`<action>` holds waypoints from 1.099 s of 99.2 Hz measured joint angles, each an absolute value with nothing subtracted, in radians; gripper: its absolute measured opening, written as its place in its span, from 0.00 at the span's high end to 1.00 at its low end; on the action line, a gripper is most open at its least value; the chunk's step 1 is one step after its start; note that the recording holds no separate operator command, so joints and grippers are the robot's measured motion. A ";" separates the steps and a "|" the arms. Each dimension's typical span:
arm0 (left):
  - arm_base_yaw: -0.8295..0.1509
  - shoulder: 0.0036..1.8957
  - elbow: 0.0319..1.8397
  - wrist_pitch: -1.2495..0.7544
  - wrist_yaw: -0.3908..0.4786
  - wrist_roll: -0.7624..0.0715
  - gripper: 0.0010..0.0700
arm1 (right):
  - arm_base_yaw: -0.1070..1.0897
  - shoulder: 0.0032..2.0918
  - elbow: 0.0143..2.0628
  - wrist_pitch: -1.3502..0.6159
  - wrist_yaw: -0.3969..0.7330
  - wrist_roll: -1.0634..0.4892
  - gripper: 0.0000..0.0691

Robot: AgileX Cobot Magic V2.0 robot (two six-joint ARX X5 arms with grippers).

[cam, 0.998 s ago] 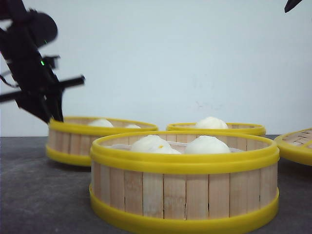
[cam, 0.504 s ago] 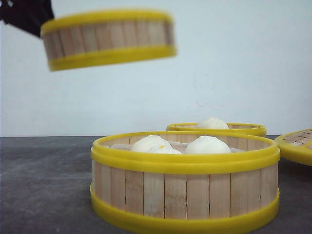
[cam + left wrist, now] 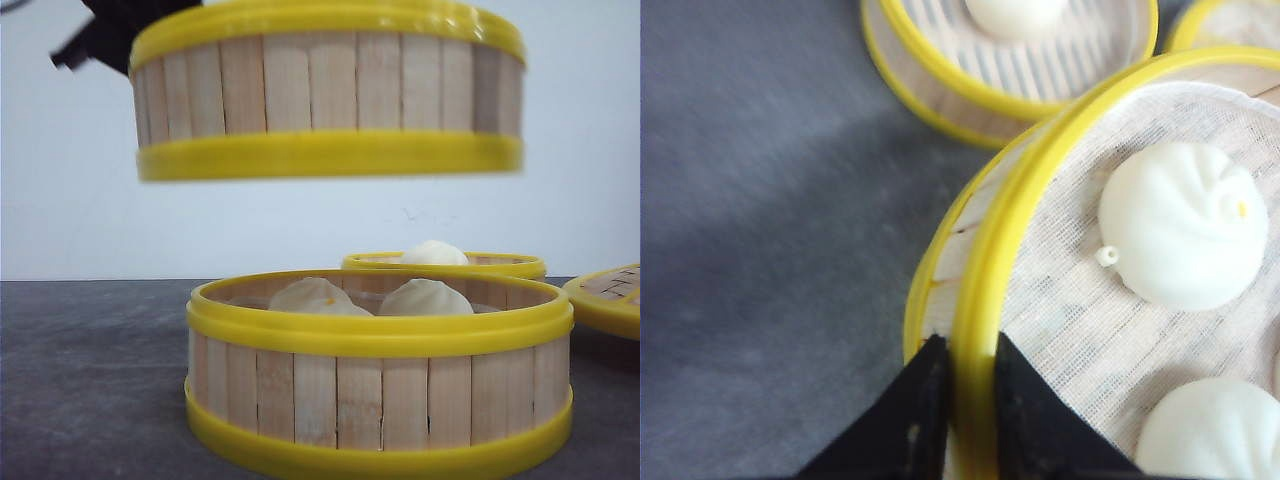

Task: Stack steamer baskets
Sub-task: 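Lift the basket with the left gripper and carry it over the front basket, then lower the basket onto the front basket and open the left gripper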

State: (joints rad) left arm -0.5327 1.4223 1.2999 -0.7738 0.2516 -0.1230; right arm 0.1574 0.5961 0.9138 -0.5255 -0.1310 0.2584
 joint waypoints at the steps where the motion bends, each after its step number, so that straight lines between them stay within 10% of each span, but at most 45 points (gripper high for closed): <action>1: -0.535 1.428 1.299 -0.772 0.250 -0.123 0.97 | 0.157 0.595 0.914 -0.527 -0.131 0.258 0.50; 109: -0.580 1.622 1.298 -0.694 0.245 -0.078 0.97 | 0.157 0.595 0.914 -0.588 -0.131 0.220 0.50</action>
State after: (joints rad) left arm -0.5800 1.6222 1.2976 -0.6945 0.2455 -0.0784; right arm 0.1574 0.5953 0.9138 -0.5877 -0.1307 0.2199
